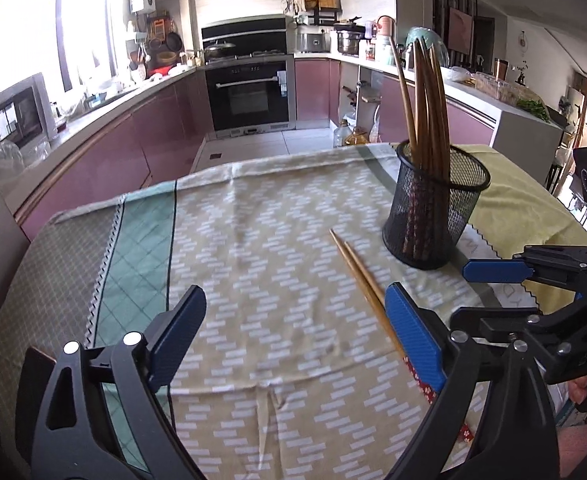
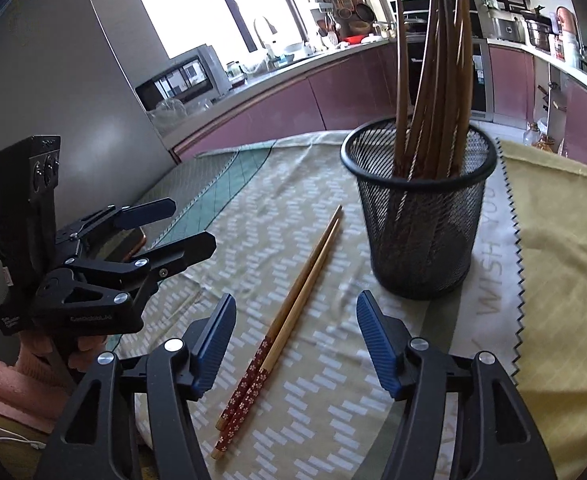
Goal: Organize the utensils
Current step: 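Move both open tools back down to the last two chopsticks, then close the left tool on one chopstick while the right tool grasps the red-tipped one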
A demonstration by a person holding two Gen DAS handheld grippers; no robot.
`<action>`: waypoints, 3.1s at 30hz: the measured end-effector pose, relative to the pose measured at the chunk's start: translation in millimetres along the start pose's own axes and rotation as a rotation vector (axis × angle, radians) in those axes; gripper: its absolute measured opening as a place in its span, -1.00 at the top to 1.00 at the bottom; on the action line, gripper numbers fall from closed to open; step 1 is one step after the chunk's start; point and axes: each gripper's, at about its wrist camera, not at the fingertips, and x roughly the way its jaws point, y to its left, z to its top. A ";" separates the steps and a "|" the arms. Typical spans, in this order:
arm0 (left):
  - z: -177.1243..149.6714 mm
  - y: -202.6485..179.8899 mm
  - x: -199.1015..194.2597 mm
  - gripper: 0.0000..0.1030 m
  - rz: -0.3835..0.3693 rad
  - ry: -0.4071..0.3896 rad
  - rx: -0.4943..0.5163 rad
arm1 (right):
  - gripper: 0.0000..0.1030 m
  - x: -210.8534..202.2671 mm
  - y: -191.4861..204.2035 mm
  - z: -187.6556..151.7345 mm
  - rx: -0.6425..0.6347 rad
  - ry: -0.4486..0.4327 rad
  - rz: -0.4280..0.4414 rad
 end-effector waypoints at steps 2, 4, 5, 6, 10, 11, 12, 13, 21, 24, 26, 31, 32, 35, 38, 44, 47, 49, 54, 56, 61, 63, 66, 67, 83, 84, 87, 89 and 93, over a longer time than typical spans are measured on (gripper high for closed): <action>-2.4 -1.4 1.4 -0.78 0.010 0.004 0.001 | -0.18 5.5 1.7 -3.6 -0.007 0.015 -0.019; -5.3 -2.0 2.4 -0.79 0.015 0.010 0.001 | -0.18 9.1 2.2 -6.5 -0.011 0.027 -0.036; -6.6 -2.0 2.8 -0.81 0.019 0.012 0.000 | -0.17 11.0 2.5 -8.0 -0.014 0.034 -0.043; -7.7 -2.3 3.1 -0.81 0.021 0.012 -0.001 | -0.17 12.5 2.6 -9.3 -0.014 0.038 -0.050; -11.2 -2.0 3.8 -0.85 0.027 0.016 -0.009 | -0.17 16.0 4.5 -12.4 -0.022 0.049 -0.073; -11.8 -1.9 4.1 -0.86 0.032 0.015 -0.009 | -0.17 16.5 5.7 -12.1 -0.026 0.051 -0.079; -12.7 -2.0 4.1 -0.86 0.035 0.015 -0.008 | -0.17 17.2 6.8 -12.2 -0.030 0.053 -0.084; -13.3 -1.7 4.3 -0.86 0.040 0.015 -0.008 | -0.17 17.9 7.8 -12.4 -0.033 0.054 -0.088; -19.8 4.1 6.1 -0.86 0.057 0.029 -0.028 | -0.17 24.2 14.3 -14.6 -0.056 0.072 -0.134; -22.2 5.4 7.3 -0.86 0.056 0.035 -0.033 | -0.17 26.7 16.1 -15.4 -0.062 0.077 -0.145; -23.3 5.9 7.7 -0.86 0.055 0.038 -0.035 | -0.16 28.4 17.4 -16.3 -0.068 0.083 -0.162; -25.0 5.7 8.3 -0.87 0.050 0.040 -0.035 | -0.14 29.7 20.0 -17.9 -0.089 0.087 -0.189; -25.2 5.7 8.3 -0.86 0.047 0.042 -0.035 | -0.14 29.5 19.5 -17.7 -0.089 0.087 -0.193; -26.1 5.5 8.5 -0.87 0.043 0.046 -0.036 | -0.13 29.7 19.0 -17.6 -0.088 0.087 -0.201; -26.8 4.9 8.9 -0.86 0.041 0.047 -0.035 | -0.12 29.2 18.8 -17.6 -0.089 0.090 -0.207; -27.2 2.3 9.4 -0.87 0.034 0.049 -0.028 | 0.09 28.5 16.4 -16.8 -0.085 0.097 -0.231; -27.5 1.4 9.4 -0.86 0.030 0.050 -0.026 | 0.16 27.8 13.9 -15.8 -0.080 0.102 -0.230; -27.7 0.6 9.6 -0.86 0.026 0.051 -0.023 | 0.17 28.5 12.6 -14.4 -0.081 0.105 -0.230; -28.0 -1.1 10.9 -0.87 0.021 0.056 -0.017 | 0.22 35.9 13.2 -6.2 -0.103 0.116 -0.235; -27.7 -2.3 11.7 -0.86 0.018 0.059 -0.014 | 0.27 40.7 12.9 -1.7 -0.113 0.117 -0.240; -26.7 -9.3 16.8 -0.86 -0.002 0.072 0.008 | 0.65 45.9 7.8 7.3 -0.102 0.116 -0.233; -25.9 -13.8 20.2 -0.81 -0.012 0.083 0.023 | 0.74 44.3 5.2 7.1 -0.087 0.114 -0.220; -23.6 -20.6 27.2 -0.68 -0.040 0.106 0.037 | 0.83 39.5 -0.9 5.4 -0.057 0.111 -0.201; -22.4 -23.1 29.3 -0.65 -0.047 0.111 0.040 | 0.87 36.6 -4.1 4.5 -0.041 0.108 -0.193; -3.7 -50.5 78.0 0.15 -0.086 0.220 0.095 | 0.84 23.2 -15.9 -5.5 -0.031 0.108 -0.206; -2.1 -50.1 80.5 0.17 -0.088 0.222 0.094 | 0.82 24.9 -15.3 -4.4 -0.034 0.108 -0.204; 2.0 -49.0 85.3 0.37 -0.088 0.222 0.091 | 0.78 27.7 -11.6 -2.9 -0.064 0.110 -0.221; 4.3 -48.6 87.4 0.64 -0.089 0.222 0.087 | 0.78 29.6 -8.6 -2.4 -0.092 0.111 -0.239; 4.9 -51.2 86.8 0.82 -0.090 0.215 0.079 | 0.83 28.7 -9.4 -2.3 -0.095 0.109 -0.236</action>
